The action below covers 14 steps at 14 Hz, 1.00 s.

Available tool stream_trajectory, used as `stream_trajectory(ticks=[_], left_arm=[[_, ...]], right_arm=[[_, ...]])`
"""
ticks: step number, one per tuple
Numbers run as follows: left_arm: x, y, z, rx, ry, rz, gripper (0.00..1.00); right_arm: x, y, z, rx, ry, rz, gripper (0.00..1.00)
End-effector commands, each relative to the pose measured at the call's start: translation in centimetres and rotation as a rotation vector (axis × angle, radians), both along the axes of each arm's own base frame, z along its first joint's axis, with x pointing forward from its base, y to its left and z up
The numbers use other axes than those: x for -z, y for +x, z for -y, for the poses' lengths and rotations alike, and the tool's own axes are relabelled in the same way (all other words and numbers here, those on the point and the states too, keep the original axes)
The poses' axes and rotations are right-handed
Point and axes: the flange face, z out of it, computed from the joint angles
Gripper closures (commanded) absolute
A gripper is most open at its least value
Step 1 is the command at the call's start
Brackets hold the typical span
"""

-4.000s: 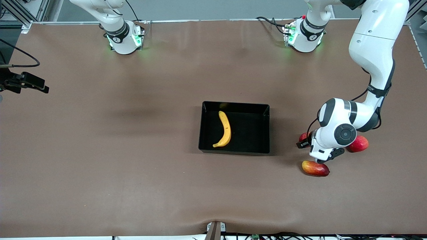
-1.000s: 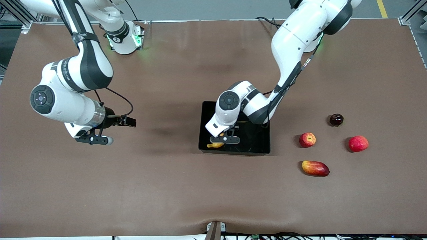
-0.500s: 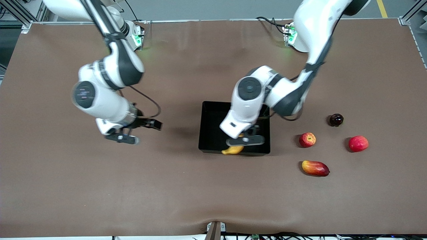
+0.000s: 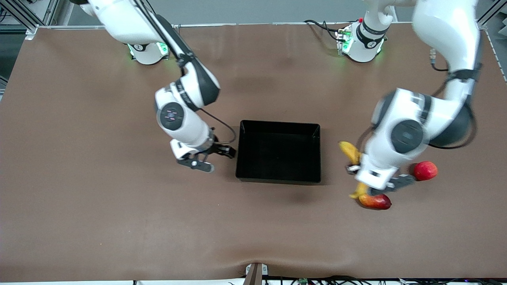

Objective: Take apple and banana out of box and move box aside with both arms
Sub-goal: 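Lift the banana out with the left gripper while the right gripper grips the box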

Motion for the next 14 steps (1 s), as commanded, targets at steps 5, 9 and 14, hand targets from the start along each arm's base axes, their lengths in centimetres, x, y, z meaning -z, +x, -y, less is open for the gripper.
stream_trajectory(ticks=[5,9,14], left_arm=[[7.2,-1.9,-13.0,-0.105,-0.014,-0.093,1.00],[12.4,-2.7,-16.2,-0.149,-0.029,-0.125,1.00],[16.2,-2.9,-16.4,-0.141,-0.039,-0.118,1.00]], right_arm=[[5.1,-1.1,-5.3,-0.109,-0.081,0.014,0.86],[4.4,-0.3,-4.5,-0.108,-0.079,0.022,1.00],[2.9,1.2,-2.5,-0.070,-0.066,0.018,1.00]])
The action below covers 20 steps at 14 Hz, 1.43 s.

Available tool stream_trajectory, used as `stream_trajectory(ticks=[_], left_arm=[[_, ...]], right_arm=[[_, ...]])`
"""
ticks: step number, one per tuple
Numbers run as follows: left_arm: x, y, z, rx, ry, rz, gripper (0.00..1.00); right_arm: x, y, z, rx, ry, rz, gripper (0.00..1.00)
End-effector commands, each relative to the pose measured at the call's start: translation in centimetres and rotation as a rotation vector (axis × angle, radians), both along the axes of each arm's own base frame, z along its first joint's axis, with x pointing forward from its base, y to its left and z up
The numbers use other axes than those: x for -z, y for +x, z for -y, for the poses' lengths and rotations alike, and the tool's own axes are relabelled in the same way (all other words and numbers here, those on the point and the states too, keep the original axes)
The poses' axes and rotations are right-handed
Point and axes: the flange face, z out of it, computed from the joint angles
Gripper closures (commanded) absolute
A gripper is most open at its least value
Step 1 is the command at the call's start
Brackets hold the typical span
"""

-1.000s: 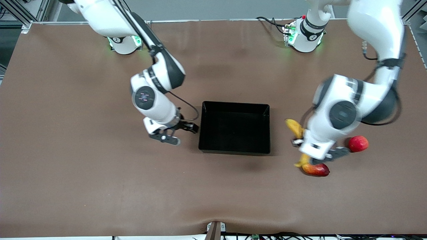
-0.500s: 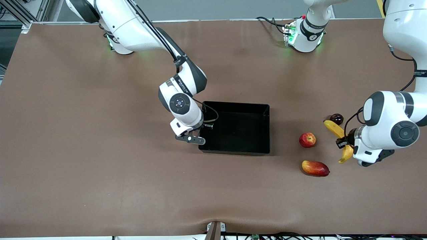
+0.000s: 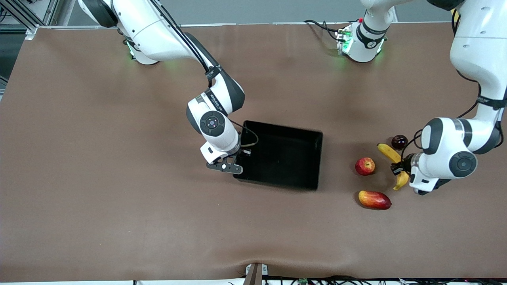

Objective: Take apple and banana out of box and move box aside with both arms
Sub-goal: 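Drag the box away with the right gripper while the left gripper places the banana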

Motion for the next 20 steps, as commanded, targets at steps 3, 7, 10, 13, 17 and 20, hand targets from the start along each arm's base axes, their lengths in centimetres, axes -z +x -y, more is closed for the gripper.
stream_trajectory(ticks=[3,7,10,13,17,20], left_arm=[[0.9,0.0,0.1,0.037,0.036,0.013,0.78],[0.1,0.2,0.2,0.059,0.051,0.023,0.24],[-3.1,0.8,0.9,0.089,0.055,0.061,0.00],[-9.7,1.8,1.7,0.128,0.073,0.112,0.00],[-18.3,3.9,2.4,0.180,0.060,0.086,0.00],[-24.0,3.5,2.7,0.280,0.062,0.151,0.00]], right_arm=[[-4.4,3.1,5.0,-0.002,-0.011,-0.060,1.00],[-10.5,6.4,14.1,-0.058,0.078,-0.136,1.00],[-14.5,7.1,21.5,-0.077,0.108,-0.192,1.00],[-17.2,7.5,27.8,-0.066,0.110,-0.198,1.00],[-17.8,7.6,37.7,-0.049,0.106,-0.223,1.00],[-16.5,7.1,46.3,-0.114,0.123,-0.211,1.00]])
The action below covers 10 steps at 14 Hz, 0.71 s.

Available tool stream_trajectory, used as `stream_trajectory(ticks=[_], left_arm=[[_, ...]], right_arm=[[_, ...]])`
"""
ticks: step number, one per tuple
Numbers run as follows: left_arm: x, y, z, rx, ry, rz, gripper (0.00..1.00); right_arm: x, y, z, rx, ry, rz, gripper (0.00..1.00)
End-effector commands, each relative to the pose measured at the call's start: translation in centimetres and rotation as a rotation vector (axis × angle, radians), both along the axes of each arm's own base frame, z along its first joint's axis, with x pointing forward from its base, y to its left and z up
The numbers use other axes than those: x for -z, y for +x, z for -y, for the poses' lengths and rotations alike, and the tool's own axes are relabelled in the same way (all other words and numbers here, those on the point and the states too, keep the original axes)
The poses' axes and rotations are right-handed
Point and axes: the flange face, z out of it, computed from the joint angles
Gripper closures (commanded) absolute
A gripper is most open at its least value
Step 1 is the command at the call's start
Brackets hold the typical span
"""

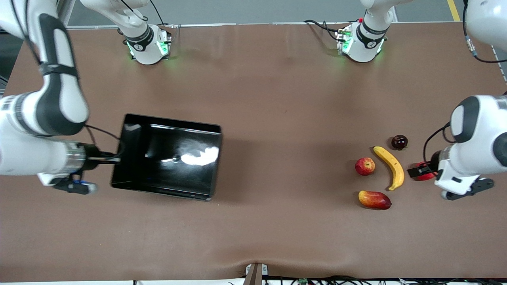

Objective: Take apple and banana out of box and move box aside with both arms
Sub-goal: 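Drag the box away with the right gripper while the left gripper places the banana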

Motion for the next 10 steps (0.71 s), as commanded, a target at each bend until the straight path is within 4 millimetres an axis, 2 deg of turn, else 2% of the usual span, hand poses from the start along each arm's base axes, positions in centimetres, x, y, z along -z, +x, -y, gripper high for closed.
stream_trajectory(ticks=[1,4,7,8,10], left_arm=[[-4.4,-0.7,0.0,0.073,0.015,0.038,0.00],[-8.9,-2.0,0.7,0.080,0.039,0.078,0.00],[-12.5,-3.6,2.3,0.097,0.047,0.103,0.00],[-13.8,-4.2,2.9,0.104,0.044,0.112,0.00],[-16.4,-5.5,3.4,0.132,0.020,0.131,0.00]], right_arm=[[0.6,-1.7,7.0,-0.058,0.042,0.011,1.00],[4.4,-3.2,13.6,-0.072,-0.005,0.031,1.00],[9.5,-5.8,21.3,-0.108,-0.018,0.121,1.00],[10.9,-6.6,23.0,-0.112,-0.023,0.142,1.00],[12.8,-7.5,23.7,-0.099,-0.029,0.147,1.00]])
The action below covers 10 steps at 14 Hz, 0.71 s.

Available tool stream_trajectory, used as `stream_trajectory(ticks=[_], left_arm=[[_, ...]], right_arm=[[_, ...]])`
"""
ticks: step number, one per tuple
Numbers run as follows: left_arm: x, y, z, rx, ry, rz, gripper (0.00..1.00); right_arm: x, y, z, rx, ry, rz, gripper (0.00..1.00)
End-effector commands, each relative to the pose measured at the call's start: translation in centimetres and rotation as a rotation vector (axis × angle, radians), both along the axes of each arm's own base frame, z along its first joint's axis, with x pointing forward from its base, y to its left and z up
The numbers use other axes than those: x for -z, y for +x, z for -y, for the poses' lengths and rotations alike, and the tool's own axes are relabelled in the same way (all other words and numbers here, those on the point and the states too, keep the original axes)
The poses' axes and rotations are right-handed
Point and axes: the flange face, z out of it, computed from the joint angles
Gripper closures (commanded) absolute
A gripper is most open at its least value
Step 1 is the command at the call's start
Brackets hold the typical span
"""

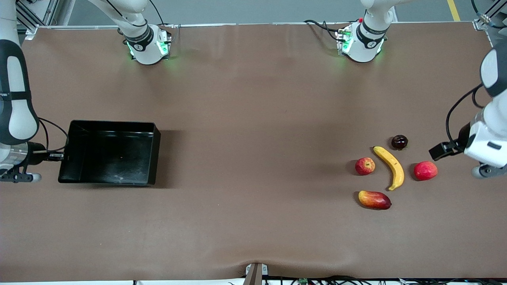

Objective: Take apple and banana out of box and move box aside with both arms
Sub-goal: 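Release the box with the right gripper while the left gripper withdraws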

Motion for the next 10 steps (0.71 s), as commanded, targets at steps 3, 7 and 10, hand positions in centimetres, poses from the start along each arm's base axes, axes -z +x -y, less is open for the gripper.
stream_trajectory(ticks=[3,7,10], left_arm=[[-5.5,-3.5,-0.7,0.049,-0.025,0.017,0.00],[-7.4,-4.6,-0.6,0.070,-0.042,0.034,0.00],[-7.8,-5.3,-0.6,0.106,-0.037,0.013,0.00]], right_arm=[[2.2,-2.1,1.4,0.014,0.012,0.003,1.00],[3.6,-2.2,1.5,0.006,0.020,-0.014,1.00],[3.9,-2.1,1.1,0.000,0.026,-0.025,0.07]])
